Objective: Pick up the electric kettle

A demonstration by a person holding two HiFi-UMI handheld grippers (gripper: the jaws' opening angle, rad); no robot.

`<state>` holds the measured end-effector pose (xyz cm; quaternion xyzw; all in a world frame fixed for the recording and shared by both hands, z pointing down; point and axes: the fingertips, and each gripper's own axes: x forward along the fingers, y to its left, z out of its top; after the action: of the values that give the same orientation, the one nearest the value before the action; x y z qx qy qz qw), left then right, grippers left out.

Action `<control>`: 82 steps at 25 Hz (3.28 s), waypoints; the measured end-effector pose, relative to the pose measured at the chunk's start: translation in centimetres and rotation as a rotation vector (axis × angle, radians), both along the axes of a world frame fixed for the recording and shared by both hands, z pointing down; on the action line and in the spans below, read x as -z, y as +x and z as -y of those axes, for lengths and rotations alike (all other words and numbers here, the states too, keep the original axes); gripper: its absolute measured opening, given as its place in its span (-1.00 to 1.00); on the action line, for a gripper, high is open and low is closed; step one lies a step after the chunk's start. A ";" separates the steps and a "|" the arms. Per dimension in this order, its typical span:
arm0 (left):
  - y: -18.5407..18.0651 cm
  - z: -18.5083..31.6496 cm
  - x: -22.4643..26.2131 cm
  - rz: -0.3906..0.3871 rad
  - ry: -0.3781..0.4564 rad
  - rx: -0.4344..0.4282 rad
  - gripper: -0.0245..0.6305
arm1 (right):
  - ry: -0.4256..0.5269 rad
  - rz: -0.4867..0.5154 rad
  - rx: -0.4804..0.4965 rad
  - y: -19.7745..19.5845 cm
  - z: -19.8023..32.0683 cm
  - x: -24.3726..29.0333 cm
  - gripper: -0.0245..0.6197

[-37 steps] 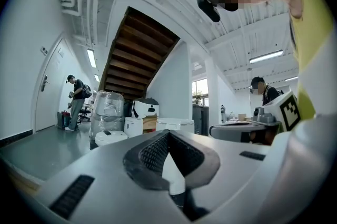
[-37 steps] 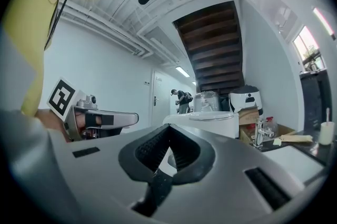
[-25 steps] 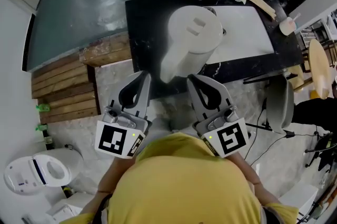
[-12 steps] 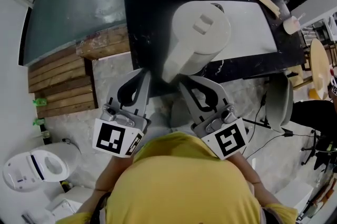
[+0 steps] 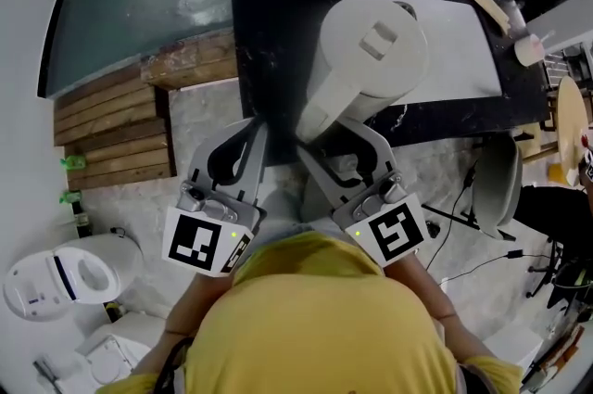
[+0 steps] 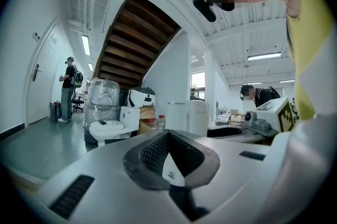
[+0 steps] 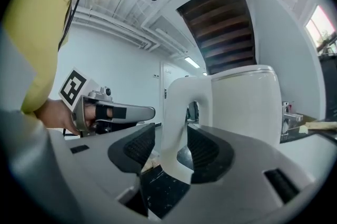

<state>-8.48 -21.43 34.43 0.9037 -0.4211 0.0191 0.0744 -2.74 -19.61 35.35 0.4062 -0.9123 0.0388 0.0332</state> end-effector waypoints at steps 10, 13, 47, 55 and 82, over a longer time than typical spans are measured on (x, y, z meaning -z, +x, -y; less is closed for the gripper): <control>-0.3 0.2 -0.5 0.019 -0.016 0.005 -0.90 | 0.011 0.004 0.008 -1.9 2.0 -0.8 -0.34; -0.3 0.4 -0.6 0.026 -0.022 0.010 -0.90 | 0.015 0.008 -0.006 -2.2 2.5 -1.0 -0.34; -1.9 0.4 -1.6 0.040 -0.054 0.062 -0.90 | 0.061 -0.011 -0.117 -2.3 2.8 -0.7 -0.50; -1.5 0.6 -1.0 0.027 -0.043 0.038 -0.90 | 0.108 -0.068 -0.107 -2.4 2.4 1.0 -0.50; 5.6 1.5 2.5 -0.069 0.028 -0.183 -0.90 | 0.131 -0.118 -0.420 5.7 2.0 4.5 -0.50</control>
<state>-2.84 -22.92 31.97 0.9396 -0.3340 -0.0114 0.0743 2.94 -21.62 30.81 0.5903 -0.8047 -0.0384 0.0512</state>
